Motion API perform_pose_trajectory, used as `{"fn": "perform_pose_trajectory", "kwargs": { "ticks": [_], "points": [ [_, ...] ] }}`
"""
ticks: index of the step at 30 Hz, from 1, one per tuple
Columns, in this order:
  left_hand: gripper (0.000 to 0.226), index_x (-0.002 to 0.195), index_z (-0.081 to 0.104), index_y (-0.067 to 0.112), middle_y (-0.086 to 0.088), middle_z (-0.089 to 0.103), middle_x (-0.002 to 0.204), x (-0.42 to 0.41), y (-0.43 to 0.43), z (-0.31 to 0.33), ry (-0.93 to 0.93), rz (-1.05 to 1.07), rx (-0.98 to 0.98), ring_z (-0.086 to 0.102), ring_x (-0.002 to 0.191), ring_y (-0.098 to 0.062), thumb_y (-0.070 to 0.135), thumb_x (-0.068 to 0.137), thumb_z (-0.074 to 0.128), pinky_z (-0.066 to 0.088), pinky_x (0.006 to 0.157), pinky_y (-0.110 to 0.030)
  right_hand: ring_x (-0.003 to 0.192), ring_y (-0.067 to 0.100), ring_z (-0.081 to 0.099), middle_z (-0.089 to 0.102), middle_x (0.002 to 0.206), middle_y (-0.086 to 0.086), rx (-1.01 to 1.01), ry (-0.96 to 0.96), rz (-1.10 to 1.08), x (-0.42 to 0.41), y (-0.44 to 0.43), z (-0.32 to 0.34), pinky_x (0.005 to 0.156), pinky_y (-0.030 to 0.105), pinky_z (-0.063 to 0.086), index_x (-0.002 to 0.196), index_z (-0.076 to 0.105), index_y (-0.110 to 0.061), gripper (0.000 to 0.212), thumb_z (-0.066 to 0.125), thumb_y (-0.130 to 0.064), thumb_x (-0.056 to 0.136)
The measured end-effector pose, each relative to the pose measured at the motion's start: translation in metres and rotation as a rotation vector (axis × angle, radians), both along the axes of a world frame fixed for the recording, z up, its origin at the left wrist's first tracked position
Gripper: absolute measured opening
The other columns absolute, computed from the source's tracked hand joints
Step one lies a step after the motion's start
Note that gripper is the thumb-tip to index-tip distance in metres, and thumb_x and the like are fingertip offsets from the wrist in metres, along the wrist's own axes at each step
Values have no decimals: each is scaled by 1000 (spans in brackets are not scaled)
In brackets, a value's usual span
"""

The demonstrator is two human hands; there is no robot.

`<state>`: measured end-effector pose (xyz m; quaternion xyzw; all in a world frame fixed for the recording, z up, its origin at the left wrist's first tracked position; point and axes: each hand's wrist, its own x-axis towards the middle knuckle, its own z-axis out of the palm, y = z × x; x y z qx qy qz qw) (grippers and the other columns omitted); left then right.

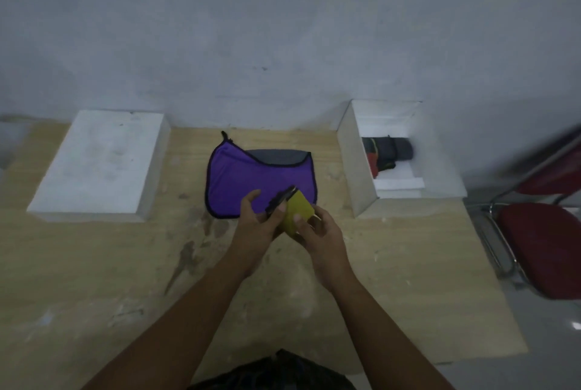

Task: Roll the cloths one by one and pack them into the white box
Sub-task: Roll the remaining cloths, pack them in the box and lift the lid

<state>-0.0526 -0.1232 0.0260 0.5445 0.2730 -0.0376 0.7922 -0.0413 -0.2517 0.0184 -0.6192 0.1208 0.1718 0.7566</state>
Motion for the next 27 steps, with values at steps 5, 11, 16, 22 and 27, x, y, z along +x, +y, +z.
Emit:
{"fn": "perform_pose_trajectory", "kwargs": {
  "ticks": [5, 11, 16, 22, 27],
  "points": [
    [46, 130, 43, 26, -3, 69, 107, 36, -41, 9, -43, -148, 127, 65, 106, -23, 24, 89, 64, 51, 98, -45, 94, 15, 69, 67, 109, 8, -102, -90, -69, 36, -49, 16, 83, 36, 58, 125, 43, -13, 48, 68, -10, 85],
    [31, 118, 56, 18, -6, 67, 115, 89, -82, 18, -9, -187, 174, 65, 106, -18, 29, 89, 62, 54, 89, -35, 102, 22, 66, 65, 114, 11, -253, -191, -106, 102, -122, 36, 86, 40, 57, 121, 47, -9, 38, 65, -15, 88],
    [22, 114, 59, 14, -10, 63, 118, 129, -107, 6, 34, -205, 250, 62, 107, -22, 15, 92, 60, 57, 78, -29, 105, 22, 61, 63, 117, 7, -620, -229, -105, 178, -186, 21, 89, 41, 54, 125, 56, -18, 37, 62, -25, 89],
    [36, 126, 58, 18, -4, 58, 128, 166, -127, -7, 69, -253, 259, 61, 110, -19, 22, 91, 62, 59, 69, -28, 101, 27, 59, 60, 119, 14, -855, -14, 103, 246, -217, -17, 87, 37, 51, 129, 48, -11, 43, 59, -15, 88],
    [55, 139, 47, 24, 0, 53, 126, 188, -136, -14, 128, -307, 242, 58, 115, -21, 27, 88, 66, 60, 77, -41, 94, 27, 55, 57, 108, 16, -919, 78, 218, 273, -223, -45, 75, 31, 44, 119, 44, -2, 37, 58, -6, 86]
  ]
}}
